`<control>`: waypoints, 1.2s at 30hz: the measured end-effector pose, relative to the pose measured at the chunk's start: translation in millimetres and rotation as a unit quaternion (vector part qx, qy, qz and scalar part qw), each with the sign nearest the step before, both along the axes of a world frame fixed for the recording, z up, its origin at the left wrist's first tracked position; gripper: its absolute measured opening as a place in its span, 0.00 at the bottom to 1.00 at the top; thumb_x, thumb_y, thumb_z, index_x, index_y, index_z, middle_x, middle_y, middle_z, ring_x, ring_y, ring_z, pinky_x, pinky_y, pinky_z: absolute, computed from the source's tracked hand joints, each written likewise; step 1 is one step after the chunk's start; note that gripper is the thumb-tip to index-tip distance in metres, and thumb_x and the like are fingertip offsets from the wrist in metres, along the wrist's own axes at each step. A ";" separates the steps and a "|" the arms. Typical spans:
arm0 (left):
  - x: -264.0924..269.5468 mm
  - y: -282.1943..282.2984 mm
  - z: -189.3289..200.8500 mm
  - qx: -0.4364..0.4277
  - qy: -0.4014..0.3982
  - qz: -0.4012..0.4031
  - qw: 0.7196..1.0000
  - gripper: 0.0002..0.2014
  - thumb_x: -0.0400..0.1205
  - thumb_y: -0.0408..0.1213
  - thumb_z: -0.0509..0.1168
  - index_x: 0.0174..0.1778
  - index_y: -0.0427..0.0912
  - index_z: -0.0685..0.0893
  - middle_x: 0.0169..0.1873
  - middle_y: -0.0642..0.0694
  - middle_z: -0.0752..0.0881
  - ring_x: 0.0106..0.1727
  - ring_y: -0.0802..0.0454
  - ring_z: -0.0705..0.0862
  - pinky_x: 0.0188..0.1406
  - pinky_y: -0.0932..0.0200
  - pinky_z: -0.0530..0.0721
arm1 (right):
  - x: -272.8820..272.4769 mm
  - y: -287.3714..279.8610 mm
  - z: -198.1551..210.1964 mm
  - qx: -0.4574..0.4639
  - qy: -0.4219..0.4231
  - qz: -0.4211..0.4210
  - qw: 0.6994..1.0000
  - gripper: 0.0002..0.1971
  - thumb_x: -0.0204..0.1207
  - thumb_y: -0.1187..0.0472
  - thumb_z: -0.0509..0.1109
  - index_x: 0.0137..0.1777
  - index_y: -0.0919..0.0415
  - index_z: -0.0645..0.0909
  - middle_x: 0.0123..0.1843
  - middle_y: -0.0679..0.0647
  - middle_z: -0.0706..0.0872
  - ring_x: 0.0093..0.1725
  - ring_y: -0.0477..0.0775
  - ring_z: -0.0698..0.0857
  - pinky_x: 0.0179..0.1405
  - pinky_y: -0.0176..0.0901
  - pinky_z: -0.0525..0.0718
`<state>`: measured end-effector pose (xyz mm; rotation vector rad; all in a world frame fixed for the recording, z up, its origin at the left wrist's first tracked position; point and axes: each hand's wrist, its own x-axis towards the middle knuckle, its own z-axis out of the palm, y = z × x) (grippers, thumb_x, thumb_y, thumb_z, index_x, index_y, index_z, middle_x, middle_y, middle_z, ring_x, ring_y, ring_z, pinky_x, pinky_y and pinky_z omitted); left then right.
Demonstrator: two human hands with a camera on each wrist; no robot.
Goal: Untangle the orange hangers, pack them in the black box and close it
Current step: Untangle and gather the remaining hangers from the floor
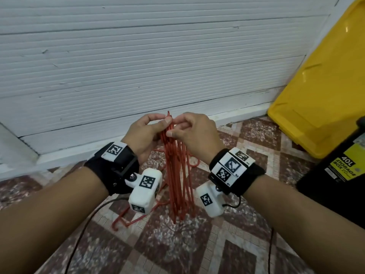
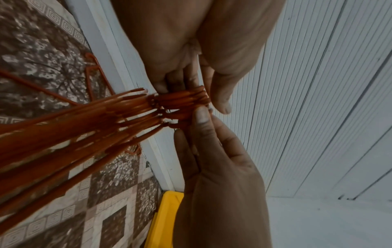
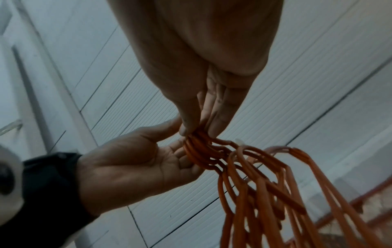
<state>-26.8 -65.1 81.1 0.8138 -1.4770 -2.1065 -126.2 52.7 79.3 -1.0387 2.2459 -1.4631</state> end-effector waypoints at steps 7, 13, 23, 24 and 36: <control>20.3 -29.1 0.3 -0.050 -0.039 0.006 0.998 0.16 0.73 0.23 0.75 0.53 0.41 0.83 0.36 0.38 0.89 0.29 0.46 0.86 0.38 0.52 0.88 | -12.2 -6.2 -9.5 -0.014 -0.025 0.086 0.996 0.08 0.80 0.60 0.75 0.53 0.49 0.93 0.39 0.39 0.92 0.39 0.42 0.91 0.42 0.46 0.92; 42.2 -61.1 5.3 -0.145 -0.066 0.061 0.985 0.12 0.76 0.19 0.68 0.50 0.39 0.82 0.28 0.39 0.85 0.28 0.46 0.85 0.36 0.52 0.88 | -72.9 -10.7 -88.7 0.155 0.045 0.038 0.986 0.09 0.83 0.62 0.68 0.57 0.54 0.89 0.50 0.49 0.92 0.42 0.41 0.89 0.41 0.36 0.83; 80.1 -94.7 -4.7 -0.138 -0.099 0.045 0.985 0.14 0.75 0.21 0.72 0.54 0.37 0.84 0.35 0.36 0.88 0.34 0.43 0.87 0.49 0.46 0.90 | -119.1 -35.7 -195.8 0.454 0.337 0.240 0.789 0.35 0.86 0.68 0.60 0.89 0.48 0.55 0.89 0.52 0.62 0.87 0.62 0.61 0.79 0.64 0.72; 81.7 -96.5 -6.7 -0.133 -0.100 0.047 0.985 0.14 0.75 0.21 0.72 0.55 0.37 0.84 0.36 0.35 0.88 0.34 0.43 0.87 0.49 0.46 0.89 | -122.1 -33.4 -197.7 0.447 0.346 0.227 0.793 0.33 0.86 0.70 0.61 0.88 0.49 0.59 0.87 0.54 0.66 0.84 0.63 0.64 0.78 0.61 0.73; 66.3 -96.4 -30.1 -0.077 -0.116 0.066 0.988 0.13 0.75 0.21 0.72 0.50 0.41 0.84 0.41 0.37 0.85 0.27 0.49 0.83 0.43 0.51 0.87 | -142.1 96.1 -195.2 0.463 0.286 0.091 0.834 0.14 0.76 0.69 0.68 0.58 0.55 0.84 0.60 0.58 0.85 0.63 0.63 0.80 0.56 0.50 0.79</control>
